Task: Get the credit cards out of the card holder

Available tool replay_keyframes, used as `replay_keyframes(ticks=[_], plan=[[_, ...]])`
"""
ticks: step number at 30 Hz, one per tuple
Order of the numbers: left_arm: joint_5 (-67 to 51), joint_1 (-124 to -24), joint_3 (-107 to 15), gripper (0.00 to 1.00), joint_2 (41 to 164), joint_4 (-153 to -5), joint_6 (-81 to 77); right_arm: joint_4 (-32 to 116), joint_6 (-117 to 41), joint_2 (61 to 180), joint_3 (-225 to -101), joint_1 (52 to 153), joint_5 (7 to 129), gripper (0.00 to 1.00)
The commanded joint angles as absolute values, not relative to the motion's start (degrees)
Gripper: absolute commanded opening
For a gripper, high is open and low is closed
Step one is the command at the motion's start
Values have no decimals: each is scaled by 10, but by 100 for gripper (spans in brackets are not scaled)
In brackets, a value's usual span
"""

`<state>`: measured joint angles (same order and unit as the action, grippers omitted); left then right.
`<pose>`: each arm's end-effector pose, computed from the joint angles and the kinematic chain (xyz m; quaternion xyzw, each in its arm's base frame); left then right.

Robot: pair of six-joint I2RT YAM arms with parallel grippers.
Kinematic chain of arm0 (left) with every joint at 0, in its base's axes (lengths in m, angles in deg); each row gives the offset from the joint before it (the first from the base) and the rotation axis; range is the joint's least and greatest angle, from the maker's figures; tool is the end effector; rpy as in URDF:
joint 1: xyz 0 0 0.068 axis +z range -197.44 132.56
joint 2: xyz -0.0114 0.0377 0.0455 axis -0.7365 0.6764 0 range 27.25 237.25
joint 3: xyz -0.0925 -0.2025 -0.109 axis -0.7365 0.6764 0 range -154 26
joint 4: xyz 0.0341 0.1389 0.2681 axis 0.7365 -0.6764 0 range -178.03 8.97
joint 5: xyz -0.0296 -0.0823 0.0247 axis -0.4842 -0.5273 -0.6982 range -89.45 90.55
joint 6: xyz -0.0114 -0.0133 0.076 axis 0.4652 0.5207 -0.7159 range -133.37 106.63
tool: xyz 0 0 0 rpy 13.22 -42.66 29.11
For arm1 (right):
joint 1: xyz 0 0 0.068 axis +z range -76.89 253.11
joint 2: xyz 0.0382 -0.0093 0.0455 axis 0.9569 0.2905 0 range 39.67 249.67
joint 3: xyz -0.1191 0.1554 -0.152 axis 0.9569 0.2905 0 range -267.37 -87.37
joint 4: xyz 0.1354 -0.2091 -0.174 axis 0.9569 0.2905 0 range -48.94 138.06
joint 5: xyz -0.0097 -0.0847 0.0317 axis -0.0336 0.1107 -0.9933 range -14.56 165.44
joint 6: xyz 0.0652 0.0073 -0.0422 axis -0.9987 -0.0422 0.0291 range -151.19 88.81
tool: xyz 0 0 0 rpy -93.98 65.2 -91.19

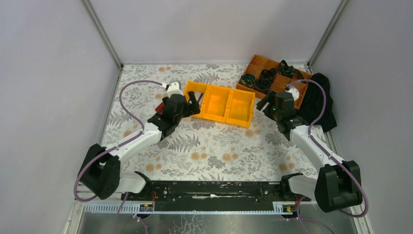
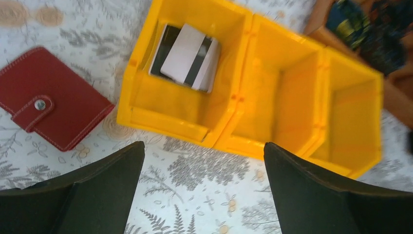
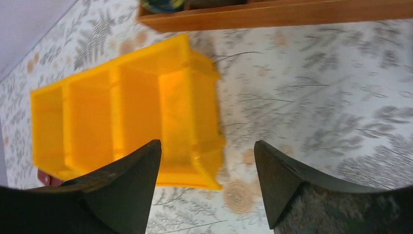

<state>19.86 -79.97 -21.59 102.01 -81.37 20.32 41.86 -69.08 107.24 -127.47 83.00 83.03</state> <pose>0.3188 -0.1772 0.2010 -0.0955 0.8419 -0.1593 0.5066 0.3339 0.0492 0.1868 0.2402 0.8228 0.1554 0.4910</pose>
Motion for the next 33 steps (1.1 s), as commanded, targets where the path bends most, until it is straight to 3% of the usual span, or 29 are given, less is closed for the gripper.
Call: replay_keyframes(ticks=[1, 4, 7, 11, 17, 21, 24, 28, 33], plan=[[218, -804, -178, 100, 1064, -788, 184, 412, -643, 1114, -1329, 910, 863, 76], [260, -806, -161, 100, 1049, -787, 176, 395, -609, 1148, -1328, 937, 877, 65], [310, -806, -134, 96, 1013, -764, 179, 393, -589, 1183, -1333, 953, 894, 37], [322, -806, -95, 95, 948, -731, 179, 375, -573, 1190, -1320, 974, 905, 29], [355, -806, -54, 96, 906, -680, 161, 361, -559, 1204, -1311, 993, 962, 29], [356, -806, -51, 100, 938, -659, 150, 365, -553, 1225, -1314, 1000, 983, 49], [359, -806, -63, 100, 969, -663, 148, 369, -551, 1229, -1316, 1002, 991, 58], [363, -806, -64, 100, 984, -658, 148, 359, -548, 1228, -1310, 1002, 990, 58], [429, -805, -70, 100, 1006, -670, 167, 374, -556, 1260, -1325, 1002, 1000, 49]])
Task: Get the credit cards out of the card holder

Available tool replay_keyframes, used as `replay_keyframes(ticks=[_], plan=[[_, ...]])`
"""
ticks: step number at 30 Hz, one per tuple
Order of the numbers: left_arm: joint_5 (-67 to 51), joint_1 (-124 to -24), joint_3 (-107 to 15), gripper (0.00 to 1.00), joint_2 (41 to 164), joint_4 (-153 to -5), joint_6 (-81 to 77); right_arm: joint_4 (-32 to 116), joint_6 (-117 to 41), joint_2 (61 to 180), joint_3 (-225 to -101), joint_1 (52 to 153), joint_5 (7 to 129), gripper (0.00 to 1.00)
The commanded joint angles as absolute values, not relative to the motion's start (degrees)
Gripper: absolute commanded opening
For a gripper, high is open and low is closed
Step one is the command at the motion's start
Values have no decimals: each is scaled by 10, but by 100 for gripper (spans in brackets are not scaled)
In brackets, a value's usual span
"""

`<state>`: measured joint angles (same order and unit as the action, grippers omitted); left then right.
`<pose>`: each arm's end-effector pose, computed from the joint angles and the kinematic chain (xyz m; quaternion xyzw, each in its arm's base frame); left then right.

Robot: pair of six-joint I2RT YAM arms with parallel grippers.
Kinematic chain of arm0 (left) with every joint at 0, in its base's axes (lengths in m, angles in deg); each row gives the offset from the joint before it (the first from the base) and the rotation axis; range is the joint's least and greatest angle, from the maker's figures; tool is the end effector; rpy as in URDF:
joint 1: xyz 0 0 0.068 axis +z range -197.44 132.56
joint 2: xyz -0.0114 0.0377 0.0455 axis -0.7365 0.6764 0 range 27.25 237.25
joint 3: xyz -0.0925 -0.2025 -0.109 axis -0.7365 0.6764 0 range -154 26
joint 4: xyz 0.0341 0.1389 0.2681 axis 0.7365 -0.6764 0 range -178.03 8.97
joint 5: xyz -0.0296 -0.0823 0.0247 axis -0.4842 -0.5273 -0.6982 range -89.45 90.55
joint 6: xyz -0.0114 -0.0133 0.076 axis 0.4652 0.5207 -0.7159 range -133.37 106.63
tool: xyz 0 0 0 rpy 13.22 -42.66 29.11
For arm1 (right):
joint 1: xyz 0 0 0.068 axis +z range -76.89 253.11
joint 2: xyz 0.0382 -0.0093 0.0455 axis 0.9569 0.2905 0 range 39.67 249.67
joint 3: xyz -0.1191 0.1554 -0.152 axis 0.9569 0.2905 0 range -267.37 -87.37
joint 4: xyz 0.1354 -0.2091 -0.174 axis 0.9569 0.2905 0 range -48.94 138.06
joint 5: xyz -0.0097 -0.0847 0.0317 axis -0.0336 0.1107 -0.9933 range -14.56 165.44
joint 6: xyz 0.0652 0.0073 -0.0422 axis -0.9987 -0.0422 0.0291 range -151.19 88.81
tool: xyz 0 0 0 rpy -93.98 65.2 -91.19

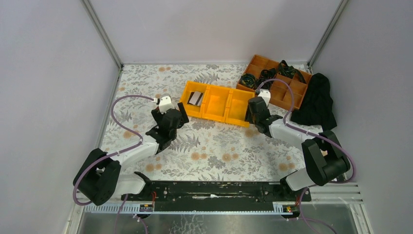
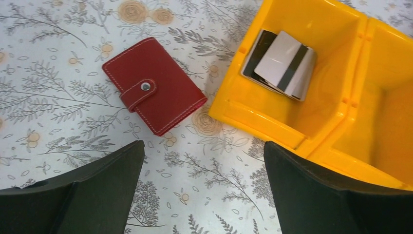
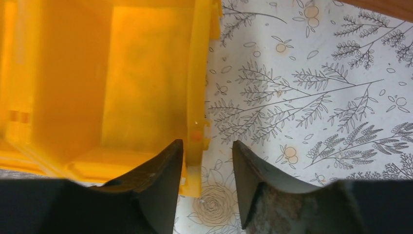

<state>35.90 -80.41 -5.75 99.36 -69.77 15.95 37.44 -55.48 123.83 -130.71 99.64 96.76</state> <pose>0.2884 -0.1411 0.1357 -0.1276 0.8259 -0.0258 0.5486 0.3354 0.1403 0.1240 0.0651 0.8817 0.0379 0.4658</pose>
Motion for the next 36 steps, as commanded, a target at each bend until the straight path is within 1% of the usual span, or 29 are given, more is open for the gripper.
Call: replay_keyframes(ticks=[1, 2, 5, 7, 13, 15, 16, 17, 19, 20, 21, 23, 27, 28, 29, 31, 33, 35, 36], plan=[[431, -805, -75, 100, 1006, -681, 167, 377, -557, 1261, -1326, 1002, 1007, 45], [429, -805, -76, 100, 1004, -684, 166, 379, -558, 1261, -1326, 1002, 1013, 40], [420, -805, -64, 100, 996, -665, 160, 387, -562, 1262, -1328, 1002, 1038, 20], [416, -805, -61, 100, 995, -659, 158, 407, -570, 1265, -1335, 1002, 1065, 12], [418, -805, -56, 100, 997, -650, 159, 428, -584, 1252, -1337, 1002, 1112, 9], [407, -805, -53, 100, 996, -644, 158, 421, -583, 1245, -1331, 1002, 1114, 14], [400, -805, -51, 100, 996, -639, 158, 420, -585, 1242, -1329, 1002, 1118, 18], [395, -805, -50, 100, 997, -635, 157, 421, -586, 1241, -1328, 1002, 1125, 26], [389, -805, -50, 100, 999, -631, 157, 422, -589, 1238, -1327, 1003, 1136, 51], [387, -805, -50, 100, 1002, -631, 156, 419, -590, 1235, -1325, 1002, 1136, 59], [385, -805, -51, 100, 1005, -630, 156, 415, -590, 1232, -1322, 1003, 1135, 63], [376, -805, -49, 100, 1010, -620, 150, 405, -592, 1218, -1314, 1002, 1136, 65], [329, -805, -46, 100, 1039, -558, 110, 357, -592, 1167, -1272, 1002, 1133, 65], [314, -805, -55, 98, 1056, -556, 98, 341, -591, 1153, -1259, 1003, 1131, 64], [305, -805, -73, 92, 1074, -562, 85, 327, -588, 1139, -1247, 1003, 1129, 64], [302, -805, -123, 89, 1117, -594, 67, 302, -581, 1118, -1226, 1002, 1120, 63], [311, -805, -176, 77, 1162, -626, 38, 291, -576, 1109, -1217, 1002, 1117, 63], [326, -805, -218, 61, 1201, -653, 20, 294, -574, 1108, -1218, 1002, 1119, 63], [335, -805, -230, 57, 1207, -656, 16, 297, -574, 1109, -1220, 1002, 1119, 63]])
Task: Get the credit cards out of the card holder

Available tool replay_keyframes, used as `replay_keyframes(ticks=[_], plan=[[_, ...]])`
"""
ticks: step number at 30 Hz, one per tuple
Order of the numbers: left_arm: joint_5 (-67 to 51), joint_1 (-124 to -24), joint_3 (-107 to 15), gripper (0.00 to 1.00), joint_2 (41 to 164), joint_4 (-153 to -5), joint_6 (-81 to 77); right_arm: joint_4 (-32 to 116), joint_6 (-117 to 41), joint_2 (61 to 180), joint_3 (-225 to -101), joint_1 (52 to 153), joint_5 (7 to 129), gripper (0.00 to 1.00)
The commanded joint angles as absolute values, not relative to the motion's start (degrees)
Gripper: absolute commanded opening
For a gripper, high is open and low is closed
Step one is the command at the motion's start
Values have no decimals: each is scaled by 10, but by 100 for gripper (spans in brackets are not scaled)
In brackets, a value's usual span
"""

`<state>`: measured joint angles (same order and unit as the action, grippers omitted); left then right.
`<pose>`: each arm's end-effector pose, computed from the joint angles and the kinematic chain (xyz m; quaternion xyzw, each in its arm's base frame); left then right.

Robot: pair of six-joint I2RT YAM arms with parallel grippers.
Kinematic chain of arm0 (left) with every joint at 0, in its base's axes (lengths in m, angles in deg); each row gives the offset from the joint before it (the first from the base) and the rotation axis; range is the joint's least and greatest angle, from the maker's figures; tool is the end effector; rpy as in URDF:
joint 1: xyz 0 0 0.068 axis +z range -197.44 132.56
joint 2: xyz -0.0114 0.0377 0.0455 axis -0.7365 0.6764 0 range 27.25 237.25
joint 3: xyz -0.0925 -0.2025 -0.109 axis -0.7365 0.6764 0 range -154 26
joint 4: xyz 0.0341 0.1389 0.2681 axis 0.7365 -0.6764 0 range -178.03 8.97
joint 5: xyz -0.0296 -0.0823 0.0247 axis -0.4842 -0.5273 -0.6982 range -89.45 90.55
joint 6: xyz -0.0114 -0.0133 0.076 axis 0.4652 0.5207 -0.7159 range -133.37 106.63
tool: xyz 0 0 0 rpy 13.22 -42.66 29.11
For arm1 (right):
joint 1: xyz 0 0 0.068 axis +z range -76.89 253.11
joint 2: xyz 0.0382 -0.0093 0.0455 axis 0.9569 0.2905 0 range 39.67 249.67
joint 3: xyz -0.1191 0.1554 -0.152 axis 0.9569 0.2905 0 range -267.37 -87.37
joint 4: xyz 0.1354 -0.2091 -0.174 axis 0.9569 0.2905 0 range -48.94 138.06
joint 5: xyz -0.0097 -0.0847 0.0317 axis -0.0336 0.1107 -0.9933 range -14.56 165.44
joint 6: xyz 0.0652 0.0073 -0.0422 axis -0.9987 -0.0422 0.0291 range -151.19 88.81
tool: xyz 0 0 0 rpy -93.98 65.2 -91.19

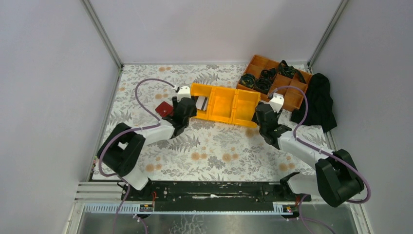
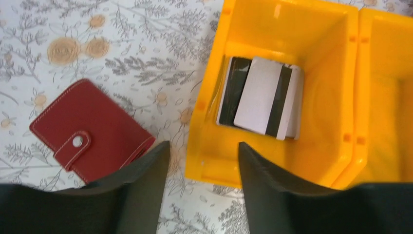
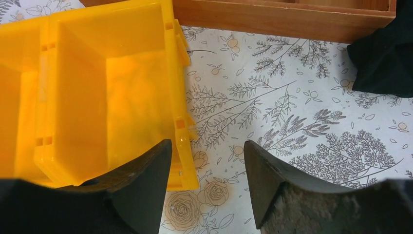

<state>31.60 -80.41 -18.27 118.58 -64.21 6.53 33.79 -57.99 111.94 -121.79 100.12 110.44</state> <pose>0.3377 -0.1780 0.1142 -0.0374 0.8452 -0.0059 0.5331 0.3059 0.1130 0.1444 0.1476 0.8286 -0.0190 0.5397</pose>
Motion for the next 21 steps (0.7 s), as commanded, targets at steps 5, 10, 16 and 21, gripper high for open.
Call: replay_keyframes(ticks=[5, 10, 16, 21], plan=[[336, -804, -222, 51, 1207, -631, 10, 302, -574, 1120, -1228, 1003, 1116, 64], [328, -804, -223, 38, 1210, -642, 14, 317, -575, 1127, -1238, 1002, 1113, 64], [338, -789, -230, 55, 1221, -652, 31, 310, -574, 1112, -1230, 1002, 1111, 67], [297, -768, -219, 58, 1210, -642, 43, 311, -574, 1114, -1232, 1002, 1106, 67]])
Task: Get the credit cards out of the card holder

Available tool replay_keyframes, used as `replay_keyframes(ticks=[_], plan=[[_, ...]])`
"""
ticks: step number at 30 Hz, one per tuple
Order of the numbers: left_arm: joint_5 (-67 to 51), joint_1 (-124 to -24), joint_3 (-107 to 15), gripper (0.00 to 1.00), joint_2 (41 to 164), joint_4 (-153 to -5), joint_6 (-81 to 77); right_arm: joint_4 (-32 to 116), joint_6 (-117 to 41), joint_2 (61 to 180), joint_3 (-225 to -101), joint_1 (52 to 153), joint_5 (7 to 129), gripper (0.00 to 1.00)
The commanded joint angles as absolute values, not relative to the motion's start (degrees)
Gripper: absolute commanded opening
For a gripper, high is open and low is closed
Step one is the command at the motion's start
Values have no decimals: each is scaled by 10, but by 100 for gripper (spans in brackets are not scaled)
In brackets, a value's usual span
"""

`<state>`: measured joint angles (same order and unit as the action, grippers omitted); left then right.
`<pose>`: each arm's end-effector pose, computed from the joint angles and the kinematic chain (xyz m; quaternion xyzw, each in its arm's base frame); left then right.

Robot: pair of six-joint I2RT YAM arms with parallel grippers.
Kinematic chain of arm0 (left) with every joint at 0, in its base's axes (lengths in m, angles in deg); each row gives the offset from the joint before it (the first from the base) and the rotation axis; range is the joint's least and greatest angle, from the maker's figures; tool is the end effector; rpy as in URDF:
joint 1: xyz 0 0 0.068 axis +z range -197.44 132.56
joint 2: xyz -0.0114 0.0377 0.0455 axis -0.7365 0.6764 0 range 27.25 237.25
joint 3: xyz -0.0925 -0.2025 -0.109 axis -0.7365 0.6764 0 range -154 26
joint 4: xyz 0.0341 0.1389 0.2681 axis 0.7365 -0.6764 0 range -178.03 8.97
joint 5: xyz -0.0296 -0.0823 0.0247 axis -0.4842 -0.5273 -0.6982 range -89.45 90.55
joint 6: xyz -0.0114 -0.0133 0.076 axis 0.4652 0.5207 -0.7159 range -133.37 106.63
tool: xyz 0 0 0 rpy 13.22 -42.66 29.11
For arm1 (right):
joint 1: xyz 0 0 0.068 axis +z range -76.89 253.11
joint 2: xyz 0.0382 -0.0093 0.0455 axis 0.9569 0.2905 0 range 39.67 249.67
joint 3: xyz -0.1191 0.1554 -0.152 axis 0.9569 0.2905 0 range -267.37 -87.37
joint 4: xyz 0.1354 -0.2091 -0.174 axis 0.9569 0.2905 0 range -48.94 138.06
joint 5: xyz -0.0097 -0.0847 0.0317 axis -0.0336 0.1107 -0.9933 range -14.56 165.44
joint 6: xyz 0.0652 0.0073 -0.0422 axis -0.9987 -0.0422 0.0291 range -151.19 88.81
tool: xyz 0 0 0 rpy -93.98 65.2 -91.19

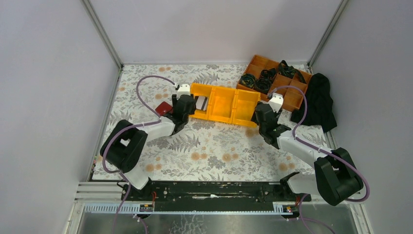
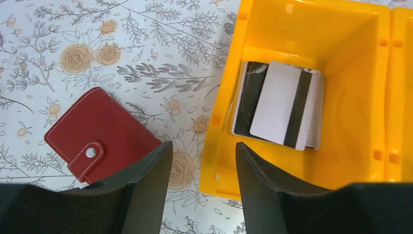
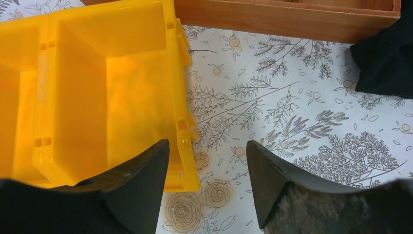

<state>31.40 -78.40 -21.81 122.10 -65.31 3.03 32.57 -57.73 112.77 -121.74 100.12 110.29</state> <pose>0.3552 -0.1732 0.1113 -0.0227 0.8501 0.0226 0.5257 0.3074 0.1139 0.1420 0.1459 0.8279 -0.0176 0.5413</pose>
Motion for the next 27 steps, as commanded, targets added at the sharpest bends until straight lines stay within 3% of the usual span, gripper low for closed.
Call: replay_keyframes(ticks=[1, 7, 11, 14, 16, 18, 27], plan=[[295, -765, -222, 58, 1212, -646, 46, 312, -575, 1114, -1233, 1002, 1103, 67], [281, -759, -245, 56, 1246, -674, 60, 313, -576, 1108, -1233, 1002, 1096, 67], [263, -758, -247, 49, 1262, -676, 80, 313, -575, 1103, -1232, 1003, 1090, 67], [247, -757, -242, 39, 1259, -676, 95, 312, -575, 1103, -1233, 1002, 1090, 67], [241, -757, -232, 24, 1250, -673, 105, 313, -574, 1105, -1233, 1002, 1088, 67], [236, -758, -220, 17, 1237, -669, 118, 312, -573, 1107, -1233, 1002, 1087, 67], [233, -758, -161, 18, 1174, -662, 134, 308, -571, 1119, -1235, 1002, 1082, 67]])
